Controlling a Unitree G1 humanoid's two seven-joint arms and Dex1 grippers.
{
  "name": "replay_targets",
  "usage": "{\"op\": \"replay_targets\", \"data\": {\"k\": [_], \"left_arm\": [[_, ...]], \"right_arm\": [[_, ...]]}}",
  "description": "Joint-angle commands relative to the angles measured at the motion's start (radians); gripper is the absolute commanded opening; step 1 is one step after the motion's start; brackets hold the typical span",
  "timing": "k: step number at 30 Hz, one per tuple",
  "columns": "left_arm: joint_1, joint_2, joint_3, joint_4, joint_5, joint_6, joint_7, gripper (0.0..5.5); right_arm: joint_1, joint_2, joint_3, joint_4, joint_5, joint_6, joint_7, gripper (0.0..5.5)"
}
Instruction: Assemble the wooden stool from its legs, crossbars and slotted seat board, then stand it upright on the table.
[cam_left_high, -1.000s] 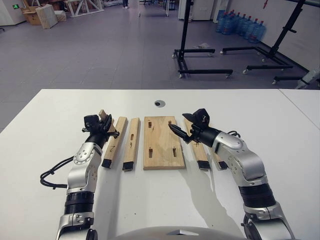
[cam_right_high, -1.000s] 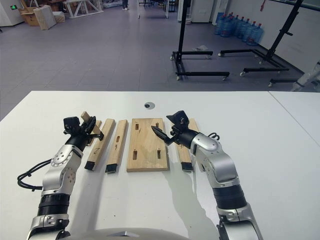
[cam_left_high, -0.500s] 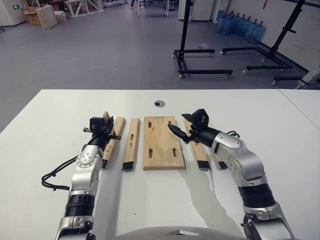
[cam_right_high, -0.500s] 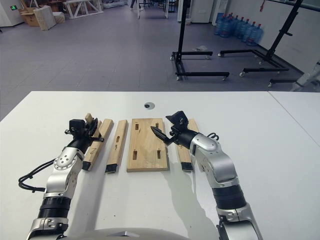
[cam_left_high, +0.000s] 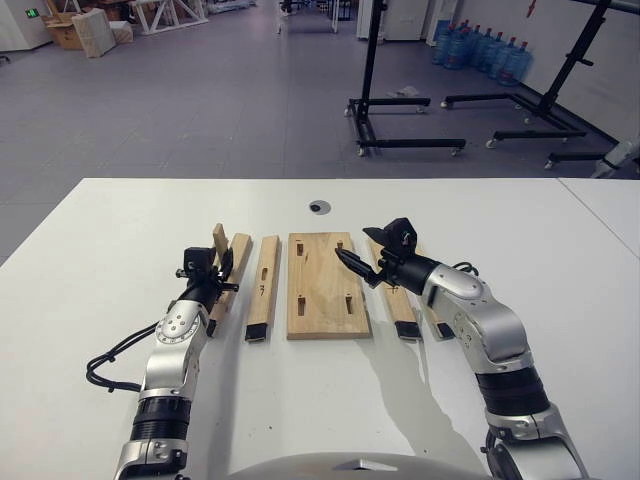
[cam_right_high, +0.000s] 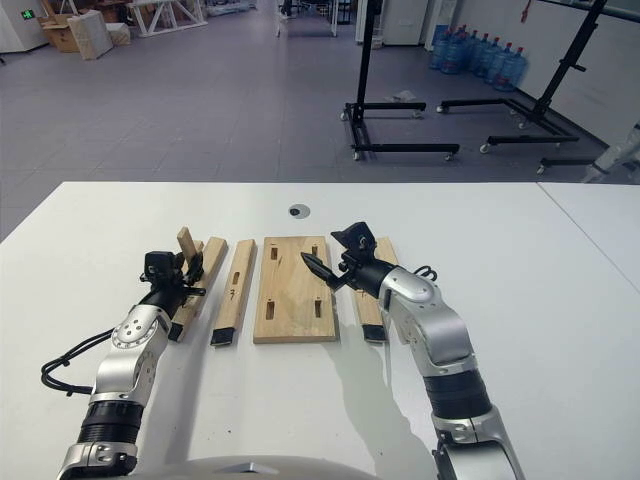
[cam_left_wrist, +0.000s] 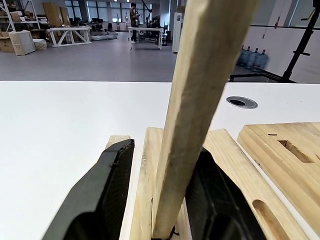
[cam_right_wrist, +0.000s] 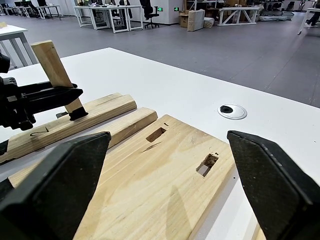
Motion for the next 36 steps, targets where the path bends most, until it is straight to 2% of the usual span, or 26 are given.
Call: {"op": "replay_targets", "data": {"k": [1, 5, 10, 17, 24, 31, 36], "left_arm": [[-0.024, 0.007, 0.003, -0.082, -0.003, 0.05, 0.01, 1.62], [-0.058, 0.021, 0.009, -0.239, 0.003, 0.139, 0.039, 1.62], [-0.195, 0.049, 0.008, -0.36, 0.015, 0.302, 0.075, 1.62], [-0.38, 0.078, 0.003, -0.336, 0.022, 0.485, 0.087, 1.62], [-0.413, 0.097, -0.016, -0.214, 0.055, 0.464, 0.075, 1.62], [-0.233, 0.067, -0.098, 0.048, 0.113, 0.289, 0.037, 1.62], [-0.293, 0.07, -0.039, -0.01, 0.079, 0.294, 0.058, 1.62]], "right_arm": [[-0.011, 0.0, 0.001, 0.008, -0.011, -0.004, -0.007, 4.29], [-0.013, -0.003, -0.001, 0.006, -0.011, -0.003, -0.008, 4.29], [-0.013, 0.003, 0.004, 0.002, -0.01, -0.003, -0.013, 4.29], [-0.018, 0.014, 0.009, 0.009, -0.013, -0.01, -0.017, 4.29], [-0.019, 0.014, 0.008, 0.012, -0.012, -0.01, -0.018, 4.29], [-0.002, 0.013, 0.0, 0.014, -0.008, -0.007, -0.024, 4.29], [-0.024, 0.017, -0.015, 0.013, 0.005, 0.003, -0.028, 4.29]]}}
